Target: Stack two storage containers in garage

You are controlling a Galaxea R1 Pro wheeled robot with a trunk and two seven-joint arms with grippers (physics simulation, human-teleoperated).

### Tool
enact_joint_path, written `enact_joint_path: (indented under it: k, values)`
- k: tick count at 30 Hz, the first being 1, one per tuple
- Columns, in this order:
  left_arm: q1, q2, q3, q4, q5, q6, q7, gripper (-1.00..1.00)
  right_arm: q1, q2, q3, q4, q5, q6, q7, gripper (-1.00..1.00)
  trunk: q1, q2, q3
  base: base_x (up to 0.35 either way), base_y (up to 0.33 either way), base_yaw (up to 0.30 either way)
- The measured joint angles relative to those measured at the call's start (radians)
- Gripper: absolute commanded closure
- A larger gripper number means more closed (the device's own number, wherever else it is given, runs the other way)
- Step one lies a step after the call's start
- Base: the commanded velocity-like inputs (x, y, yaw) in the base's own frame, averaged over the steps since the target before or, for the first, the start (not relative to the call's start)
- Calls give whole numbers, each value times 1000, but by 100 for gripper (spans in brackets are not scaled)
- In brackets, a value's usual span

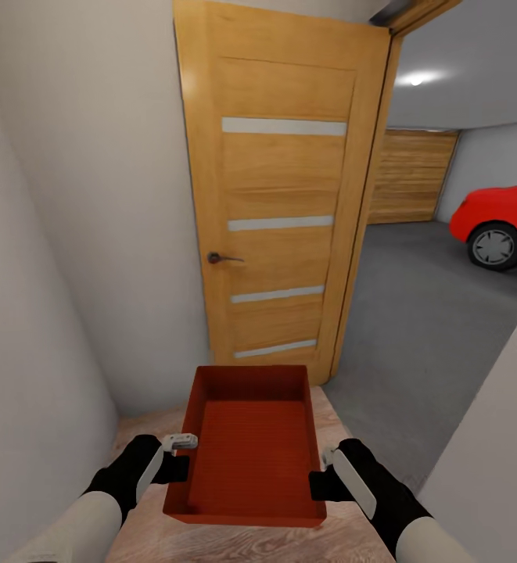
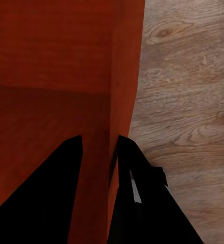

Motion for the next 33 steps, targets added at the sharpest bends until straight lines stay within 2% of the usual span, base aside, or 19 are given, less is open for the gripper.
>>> enact_joint_path:
  k: [23, 33]
  values:
    - [0, 0, 0, 0, 0, 0, 0, 100, 0, 0, 0, 0, -1, 0, 0, 100, 0, 0, 0, 0, 0, -259]
    - [0, 0, 1, 0, -2, 0, -1, 100, 0, -1, 1, 0, -3, -1, 0, 100, 0, 0, 0, 48, 34, -42]
